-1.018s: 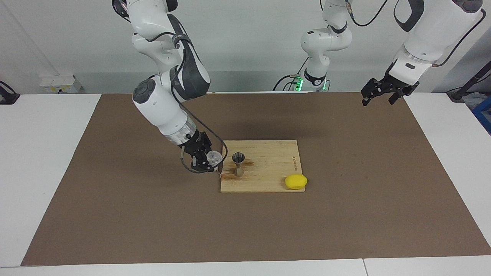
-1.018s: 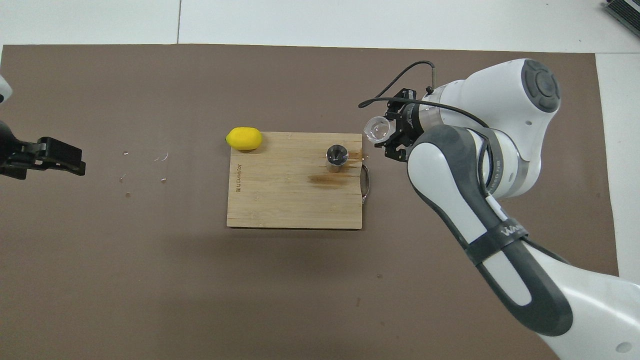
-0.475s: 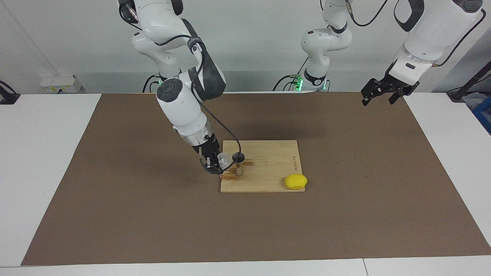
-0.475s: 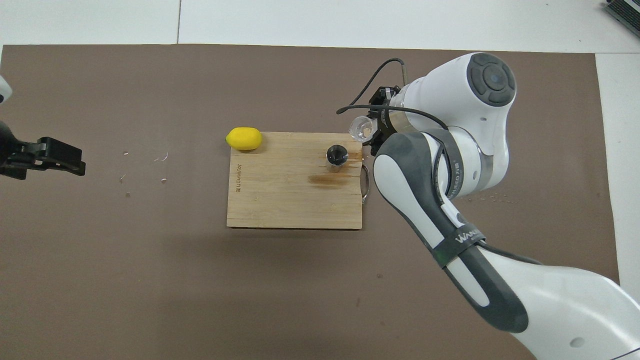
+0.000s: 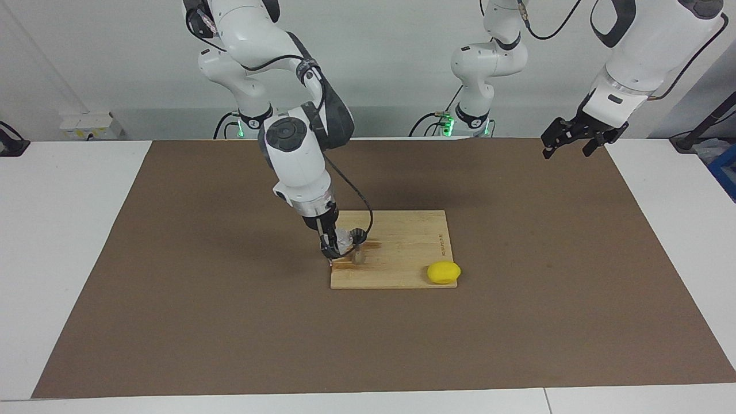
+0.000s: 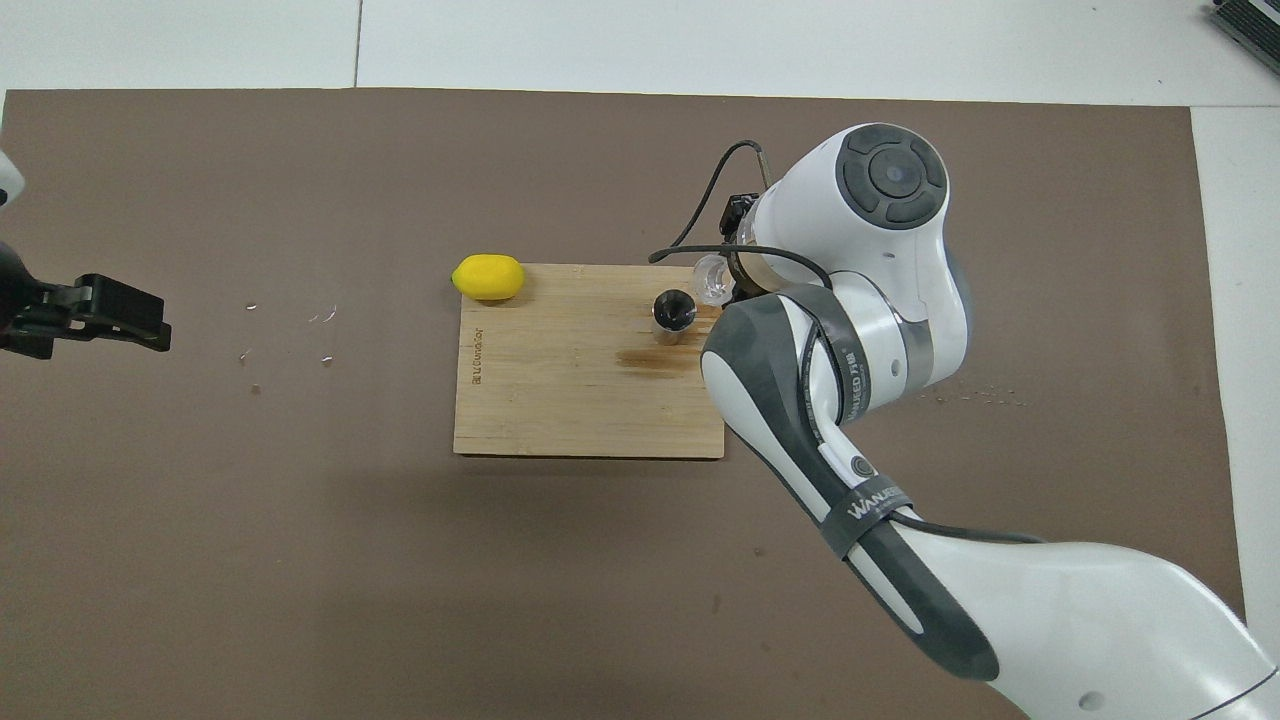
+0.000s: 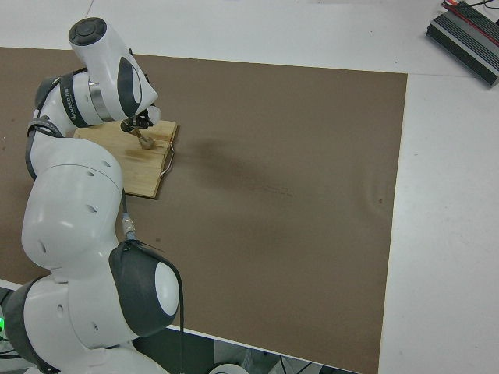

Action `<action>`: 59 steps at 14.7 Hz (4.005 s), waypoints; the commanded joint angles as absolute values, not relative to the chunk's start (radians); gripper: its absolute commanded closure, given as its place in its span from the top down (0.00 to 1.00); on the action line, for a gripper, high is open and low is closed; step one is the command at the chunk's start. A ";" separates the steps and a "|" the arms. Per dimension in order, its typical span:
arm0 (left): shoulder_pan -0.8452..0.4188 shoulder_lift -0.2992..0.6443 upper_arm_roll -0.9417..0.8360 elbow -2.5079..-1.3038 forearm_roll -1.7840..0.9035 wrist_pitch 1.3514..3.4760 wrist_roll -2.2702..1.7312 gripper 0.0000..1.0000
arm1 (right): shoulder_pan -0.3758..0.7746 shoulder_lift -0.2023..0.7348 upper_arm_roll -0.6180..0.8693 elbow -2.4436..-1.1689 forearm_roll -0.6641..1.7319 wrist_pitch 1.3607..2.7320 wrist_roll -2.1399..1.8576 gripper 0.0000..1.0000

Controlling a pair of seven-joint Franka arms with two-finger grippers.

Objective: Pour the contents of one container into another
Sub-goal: 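Tilt the glass cup with the right gripper to pour into the metal cup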

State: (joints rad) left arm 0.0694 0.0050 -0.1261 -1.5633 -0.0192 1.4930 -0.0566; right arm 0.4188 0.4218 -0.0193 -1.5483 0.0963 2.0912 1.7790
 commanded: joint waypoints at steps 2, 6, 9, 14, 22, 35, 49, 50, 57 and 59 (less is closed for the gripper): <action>0.063 -0.023 -0.120 -1.594 -0.006 1.497 -0.052 1.00 | 0.439 0.434 -0.018 -1.514 0.045 2.048 1.804 0.00; 0.063 -0.023 -0.120 -1.594 -0.006 1.497 -0.051 1.00 | 0.457 0.433 -0.018 -1.513 -0.014 2.034 1.804 0.00; 0.063 -0.023 -0.120 -1.594 -0.006 1.497 -0.051 1.00 | 0.483 0.431 -0.018 -1.513 -0.058 2.029 1.805 0.00; 0.063 -0.023 -0.120 -1.594 -0.006 1.497 -0.052 1.00 | 0.497 0.430 -0.020 -1.513 -0.115 2.014 1.809 0.00; 0.063 -0.023 -0.120 -1.594 -0.006 1.497 -0.051 1.00 | 0.509 0.431 -0.015 -1.491 -0.178 2.006 1.812 0.00; 0.063 -0.023 -0.120 -1.594 -0.006 1.497 -0.051 1.00 | 0.518 0.430 -0.015 -1.486 -0.207 2.000 1.825 0.00; 0.063 -0.023 -0.120 -1.594 -0.006 1.497 -0.051 1.00 | 0.515 0.428 -0.015 -1.485 -0.184 2.002 1.847 0.00; 0.064 -0.023 -0.120 -1.594 -0.006 1.497 -0.051 1.00 | 0.511 0.426 -0.015 -1.485 -0.169 2.002 1.848 0.00; 0.064 -0.023 -0.120 -1.594 -0.006 1.497 -0.051 1.00 | 0.495 0.428 -0.015 -1.470 -0.083 2.014 1.844 0.00; 0.064 -0.023 -0.120 -1.594 -0.006 1.497 -0.051 1.00 | 0.473 0.429 -0.017 -1.471 -0.042 2.017 1.836 0.00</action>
